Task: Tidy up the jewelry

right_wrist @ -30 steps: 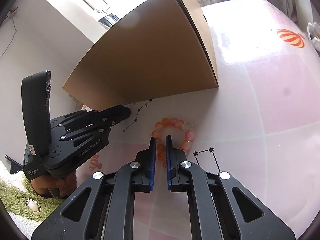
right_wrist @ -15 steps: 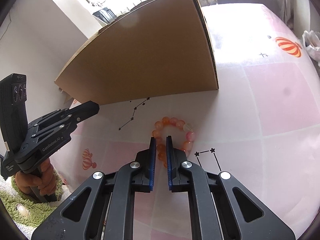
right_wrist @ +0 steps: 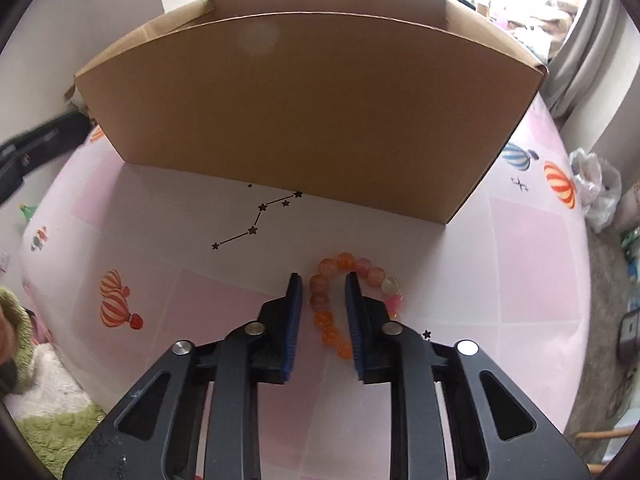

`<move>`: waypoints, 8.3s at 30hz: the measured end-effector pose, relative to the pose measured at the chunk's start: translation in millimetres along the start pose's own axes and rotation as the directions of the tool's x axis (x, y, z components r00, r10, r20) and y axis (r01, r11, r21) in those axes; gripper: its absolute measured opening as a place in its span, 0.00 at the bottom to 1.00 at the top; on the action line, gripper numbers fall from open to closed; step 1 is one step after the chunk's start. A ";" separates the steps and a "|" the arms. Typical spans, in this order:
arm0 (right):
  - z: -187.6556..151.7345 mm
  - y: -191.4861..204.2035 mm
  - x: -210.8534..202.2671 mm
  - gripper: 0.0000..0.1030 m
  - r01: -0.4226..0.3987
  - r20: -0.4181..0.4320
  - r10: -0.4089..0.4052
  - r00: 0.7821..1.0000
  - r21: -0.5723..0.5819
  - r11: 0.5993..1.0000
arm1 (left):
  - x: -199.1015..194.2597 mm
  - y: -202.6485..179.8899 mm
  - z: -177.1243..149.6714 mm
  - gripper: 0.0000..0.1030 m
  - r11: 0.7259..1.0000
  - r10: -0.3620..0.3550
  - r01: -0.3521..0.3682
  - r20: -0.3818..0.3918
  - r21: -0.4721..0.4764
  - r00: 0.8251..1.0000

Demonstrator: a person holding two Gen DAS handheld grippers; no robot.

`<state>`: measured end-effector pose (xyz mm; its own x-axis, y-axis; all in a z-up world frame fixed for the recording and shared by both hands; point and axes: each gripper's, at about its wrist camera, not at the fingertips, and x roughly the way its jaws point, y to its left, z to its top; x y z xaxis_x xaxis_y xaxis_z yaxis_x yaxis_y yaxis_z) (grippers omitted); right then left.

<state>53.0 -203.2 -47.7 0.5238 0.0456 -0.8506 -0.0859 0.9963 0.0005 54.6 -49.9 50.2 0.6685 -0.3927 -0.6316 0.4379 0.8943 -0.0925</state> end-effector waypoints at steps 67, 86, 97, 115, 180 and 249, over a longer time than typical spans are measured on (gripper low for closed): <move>133.4 -68.9 -43.7 0.07 -0.429 0.047 0.428 0.903 0.187 0.884 | 114.6 70.2 128.3 0.22 0.999 0.026 0.001 -0.575 0.047 0.818; 143.8 -24.6 13.2 0.08 -0.401 -0.254 0.421 0.871 0.127 0.907 | 17.0 121.6 114.2 0.37 0.983 0.015 -0.075 -0.338 -0.165 0.941; 125.0 -59.3 -49.7 0.19 -0.330 -0.038 0.341 0.939 0.169 0.929 | 9.9 98.9 110.8 0.59 0.990 0.081 -0.110 -0.293 -0.086 0.953; 40.1 -45.6 -130.6 0.87 -0.025 0.265 -0.050 0.963 0.271 0.962 | -27.0 40.1 90.0 0.95 0.978 0.175 -0.187 -0.125 -0.089 0.977; -51.2 27.9 -127.6 0.92 0.065 0.129 -0.099 0.987 0.246 0.967 | -80.6 -0.5 -13.4 0.95 0.894 0.360 -0.406 -0.236 -0.189 0.903; -40.5 23.3 -120.3 0.92 0.081 0.098 -0.110 0.989 0.260 0.962 | -58.5 -4.5 -15.1 0.95 0.901 0.332 -0.395 -0.304 -0.177 0.893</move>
<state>-46.3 -188.4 33.4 0.6103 -0.0570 -0.7901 0.1801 0.9813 0.0684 4.5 -27.7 75.9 0.5597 0.0110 -0.8286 0.0241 0.9993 0.0296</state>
